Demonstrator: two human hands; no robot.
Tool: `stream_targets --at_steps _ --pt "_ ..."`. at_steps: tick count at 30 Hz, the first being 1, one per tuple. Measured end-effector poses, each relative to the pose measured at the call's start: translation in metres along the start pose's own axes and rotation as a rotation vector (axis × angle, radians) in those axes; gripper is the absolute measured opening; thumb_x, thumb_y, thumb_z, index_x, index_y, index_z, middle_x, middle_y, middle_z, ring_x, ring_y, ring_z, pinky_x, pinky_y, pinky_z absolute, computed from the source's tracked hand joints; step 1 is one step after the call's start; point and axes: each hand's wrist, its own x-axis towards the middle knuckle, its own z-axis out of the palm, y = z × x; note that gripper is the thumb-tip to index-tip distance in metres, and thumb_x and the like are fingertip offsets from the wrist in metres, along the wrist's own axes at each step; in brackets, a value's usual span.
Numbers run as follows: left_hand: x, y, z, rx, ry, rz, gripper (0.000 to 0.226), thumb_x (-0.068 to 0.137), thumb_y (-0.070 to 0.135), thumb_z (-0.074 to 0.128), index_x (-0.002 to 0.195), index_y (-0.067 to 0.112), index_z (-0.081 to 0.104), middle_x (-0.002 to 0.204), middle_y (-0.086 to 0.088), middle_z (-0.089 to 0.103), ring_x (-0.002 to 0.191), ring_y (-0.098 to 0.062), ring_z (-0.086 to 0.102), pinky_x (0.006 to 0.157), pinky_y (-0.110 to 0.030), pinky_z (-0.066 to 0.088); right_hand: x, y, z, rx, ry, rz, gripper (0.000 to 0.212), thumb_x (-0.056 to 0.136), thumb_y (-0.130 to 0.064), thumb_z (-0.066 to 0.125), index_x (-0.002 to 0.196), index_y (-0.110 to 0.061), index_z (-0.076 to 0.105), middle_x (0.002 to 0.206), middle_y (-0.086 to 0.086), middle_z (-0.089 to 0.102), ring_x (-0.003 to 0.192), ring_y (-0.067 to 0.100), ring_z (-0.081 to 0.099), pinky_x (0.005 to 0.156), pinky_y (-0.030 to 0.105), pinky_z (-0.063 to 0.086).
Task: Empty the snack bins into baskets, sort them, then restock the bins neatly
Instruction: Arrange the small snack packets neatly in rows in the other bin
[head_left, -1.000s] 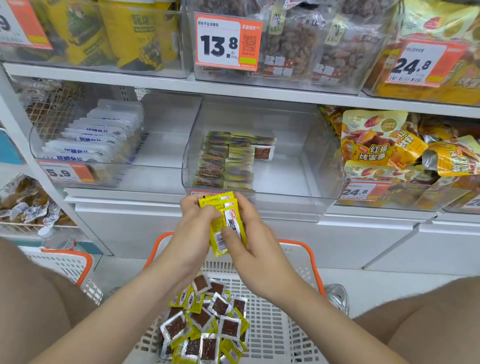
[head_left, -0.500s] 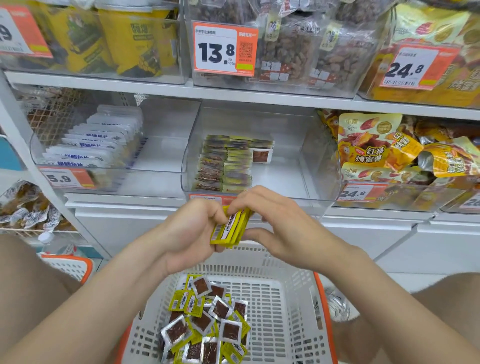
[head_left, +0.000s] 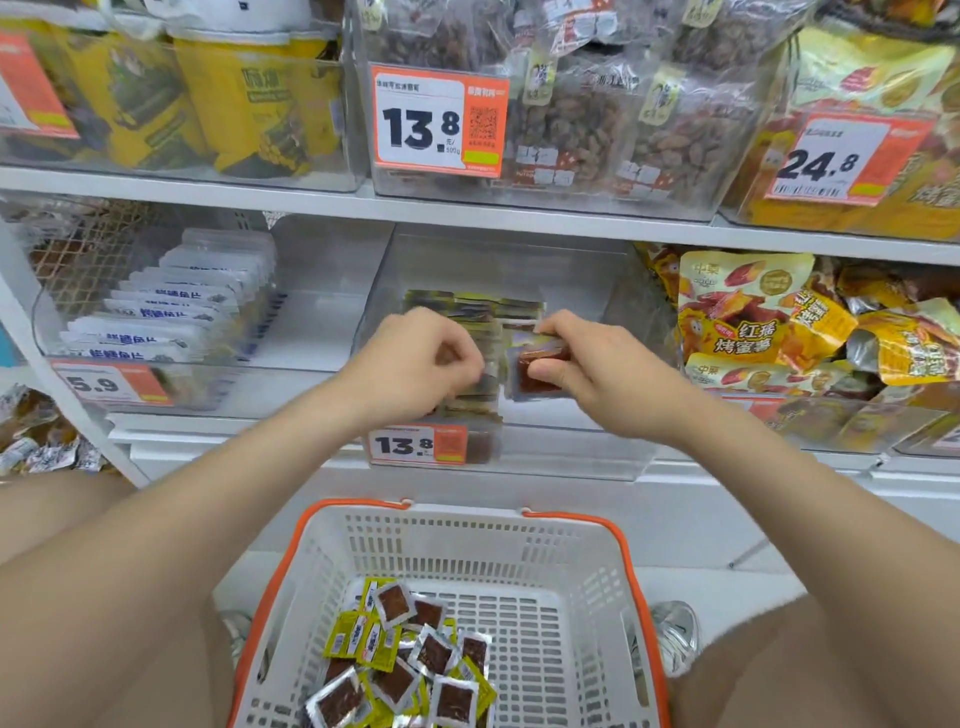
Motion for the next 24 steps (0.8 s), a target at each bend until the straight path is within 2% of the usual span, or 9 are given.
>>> stream_targets --at_steps 2,4,9,12,15,18,20,22,24 --pt "0.015 -0.008 0.002 0.293 -0.152 0.122 0.01 0.08 0.035 0.089 0.08 0.032 0.079 0.074 0.019 0.073 0.071 0.006 0.065 0.074 -0.027 0.056 0.013 0.015 0.002 -0.003 -0.156 0.01 0.031 0.105 -0.044 0.055 0.129 -0.023 0.054 0.098 -0.005 0.064 0.096 0.025 0.06 0.077 0.037 0.04" --pt "0.031 -0.015 0.005 0.414 -0.253 0.126 0.02 0.07 0.041 0.095 0.079 0.035 0.078 0.071 0.02 0.071 0.07 0.006 0.063 0.071 -0.027 0.055 0.024 0.02 0.003 0.045 -0.322 0.01 0.031 0.104 -0.049 0.055 0.127 -0.028 0.055 0.101 -0.009 0.062 0.091 0.017 0.06 0.077 0.035 0.043" --pt "0.057 -0.028 0.013 0.576 -0.412 0.121 0.021 0.067 0.021 0.081 0.079 0.034 0.07 0.074 0.016 0.067 0.071 0.003 0.058 0.068 -0.035 0.058 0.042 0.026 0.008 0.171 -0.546 0.007 0.021 0.102 -0.048 0.06 0.117 -0.034 0.061 0.097 -0.001 0.07 0.081 0.015 0.065 0.081 0.038 0.054" --pt "0.059 -0.029 0.018 0.647 -0.42 0.157 0.019 0.069 0.02 0.071 0.081 0.032 0.066 0.077 0.016 0.063 0.074 0.0 0.053 0.058 -0.029 0.044 0.045 0.027 0.014 0.246 -0.578 0.018 0.022 0.102 -0.041 0.064 0.122 -0.03 0.061 0.095 0.003 0.072 0.075 0.012 0.061 0.08 0.036 0.054" --pt "0.06 -0.033 0.025 0.68 -0.341 0.203 0.014 0.067 0.025 0.07 0.077 0.031 0.061 0.078 0.015 0.061 0.075 -0.013 0.058 0.057 -0.028 0.038 0.044 0.022 0.022 0.241 -0.564 0.022 0.021 0.101 -0.041 0.066 0.119 -0.032 0.061 0.096 0.003 0.072 0.078 0.014 0.063 0.082 0.037 0.054" --pt "0.058 -0.039 0.028 0.637 -0.271 0.187 0.019 0.065 0.035 0.076 0.073 0.032 0.059 0.074 0.016 0.059 0.074 -0.015 0.058 0.06 -0.03 0.044 0.043 0.01 0.034 0.184 -0.498 0.096 0.023 0.095 -0.047 0.072 0.113 -0.034 0.067 0.098 -0.004 0.073 0.075 0.009 0.064 0.078 0.031 0.052" --pt "0.057 -0.04 0.026 0.588 -0.253 0.169 0.02 0.065 0.034 0.081 0.074 0.032 0.063 0.073 0.016 0.062 0.075 -0.013 0.06 0.065 -0.031 0.052 0.043 0.003 0.039 0.232 -0.445 0.21 0.028 0.086 -0.049 0.082 0.105 -0.03 0.073 0.085 -0.004 0.075 0.061 0.009 0.062 0.065 0.023 0.049" --pt "0.055 -0.041 0.024 0.565 -0.245 0.167 0.022 0.067 0.03 0.086 0.078 0.03 0.067 0.072 0.016 0.065 0.075 -0.008 0.062 0.067 -0.03 0.052 0.044 -0.001 0.039 0.377 -0.409 0.376 0.037 0.072 -0.042 0.095 0.099 -0.022 0.078 0.072 -0.004 0.073 0.055 0.011 0.063 0.055 0.017 0.049" --pt "0.052 -0.042 0.02 0.522 -0.257 0.166 0.025 0.068 0.027 0.092 0.08 0.028 0.071 0.073 0.016 0.068 0.072 -0.001 0.062 0.069 -0.029 0.056 0.046 -0.004 0.034 0.462 -0.436 0.51 0.057 0.062 -0.033 0.102 0.107 -0.01 0.074 0.079 0.001 0.074 0.057 0.012 0.071 0.054 0.018 0.054"
